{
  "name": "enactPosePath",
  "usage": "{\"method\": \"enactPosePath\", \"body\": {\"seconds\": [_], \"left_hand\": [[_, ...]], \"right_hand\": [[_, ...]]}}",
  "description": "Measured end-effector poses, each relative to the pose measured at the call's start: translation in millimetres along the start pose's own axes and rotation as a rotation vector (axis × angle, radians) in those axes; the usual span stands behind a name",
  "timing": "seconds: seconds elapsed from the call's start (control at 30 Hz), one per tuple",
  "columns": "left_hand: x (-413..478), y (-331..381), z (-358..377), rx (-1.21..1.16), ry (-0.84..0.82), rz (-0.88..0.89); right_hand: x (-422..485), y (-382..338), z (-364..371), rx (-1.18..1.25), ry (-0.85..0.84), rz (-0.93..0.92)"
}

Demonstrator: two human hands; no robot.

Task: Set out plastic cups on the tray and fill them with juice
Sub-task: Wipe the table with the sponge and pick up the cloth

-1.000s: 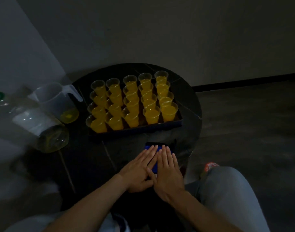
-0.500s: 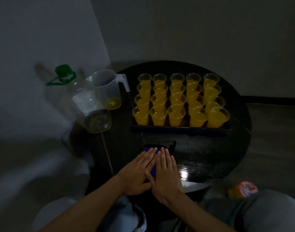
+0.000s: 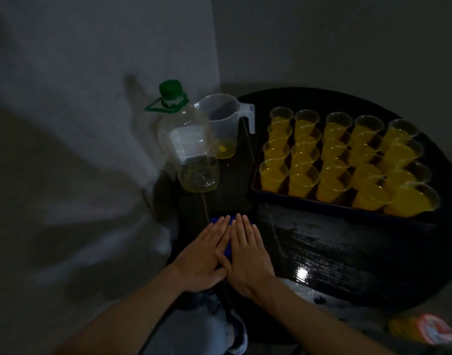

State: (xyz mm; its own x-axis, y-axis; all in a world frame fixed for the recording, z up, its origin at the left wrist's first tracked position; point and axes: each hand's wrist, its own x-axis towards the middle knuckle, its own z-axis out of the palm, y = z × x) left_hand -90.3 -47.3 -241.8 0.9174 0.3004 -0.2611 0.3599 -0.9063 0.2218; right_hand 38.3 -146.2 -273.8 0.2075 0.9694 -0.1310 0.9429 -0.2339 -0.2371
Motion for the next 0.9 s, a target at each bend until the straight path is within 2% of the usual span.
{"method": "enactPosePath", "body": {"seconds": [0.27,0.57,0.7,0.9], "left_hand": [[-16.3,0.3,11.7,-0.022,0.004,-0.142],[-18.1,42.7,33.9,-0.085,0.061,-0.265],[-15.2,68.1,44.2,-0.110,0.101,-0.302],[-10.7,110.8,51.1,-0.078,0.028,-0.251]], "right_hand": [[10.3,-2.5,3.6,-0.030,-0.015,-0.158],[-16.6,17.5,-6.9,-0.036,-0.037,-0.302],[-38.2,33.1,-3.6,-0.066,0.018,-0.295],[-77.9,62.9,-4.7,-0.099,0.048,-0.264]]}}
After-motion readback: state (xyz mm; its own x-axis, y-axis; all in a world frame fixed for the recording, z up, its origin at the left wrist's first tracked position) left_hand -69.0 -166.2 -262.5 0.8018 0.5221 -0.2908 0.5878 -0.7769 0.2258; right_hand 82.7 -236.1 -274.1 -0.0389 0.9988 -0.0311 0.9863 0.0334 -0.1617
